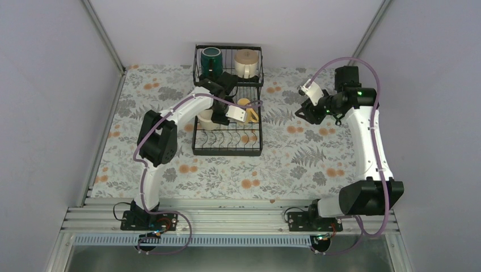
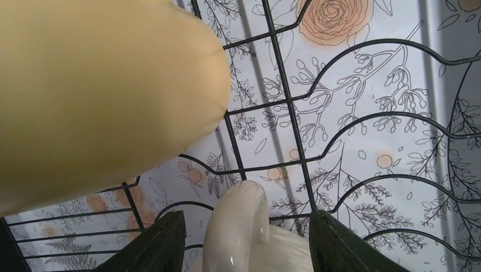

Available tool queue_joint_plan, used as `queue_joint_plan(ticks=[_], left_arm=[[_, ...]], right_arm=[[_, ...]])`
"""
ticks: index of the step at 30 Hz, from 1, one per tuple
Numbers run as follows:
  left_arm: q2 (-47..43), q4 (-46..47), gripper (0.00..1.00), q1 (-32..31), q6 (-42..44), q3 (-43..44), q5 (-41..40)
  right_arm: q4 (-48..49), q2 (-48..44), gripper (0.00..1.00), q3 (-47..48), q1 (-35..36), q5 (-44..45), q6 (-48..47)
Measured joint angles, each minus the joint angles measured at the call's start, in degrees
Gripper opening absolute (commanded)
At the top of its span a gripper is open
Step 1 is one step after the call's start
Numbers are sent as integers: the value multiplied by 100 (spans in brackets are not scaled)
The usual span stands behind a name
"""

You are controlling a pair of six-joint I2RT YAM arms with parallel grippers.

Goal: Unload the cups from the dish rack

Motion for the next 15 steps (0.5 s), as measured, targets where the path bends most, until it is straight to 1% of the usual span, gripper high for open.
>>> queue_joint_plan(ticks=[3,5,9,13,15], left_arm=[[0,4,61,0,-15,0,-37],[0,13,61,2,-26,0,-57],[20,66,56,2,-57,0,-149],[48,157,45,2,-87,0,-192],[55,177,42,2,-122,0,-203]], right_arm=[[2,0,45,-11,0,-17,0],[2,0,45,-13,0,-28,0],[0,0,45,-13,0,-44,2],[0,0,43,-13,0,-66,2],[0,0,42,-13,0,-72,4]])
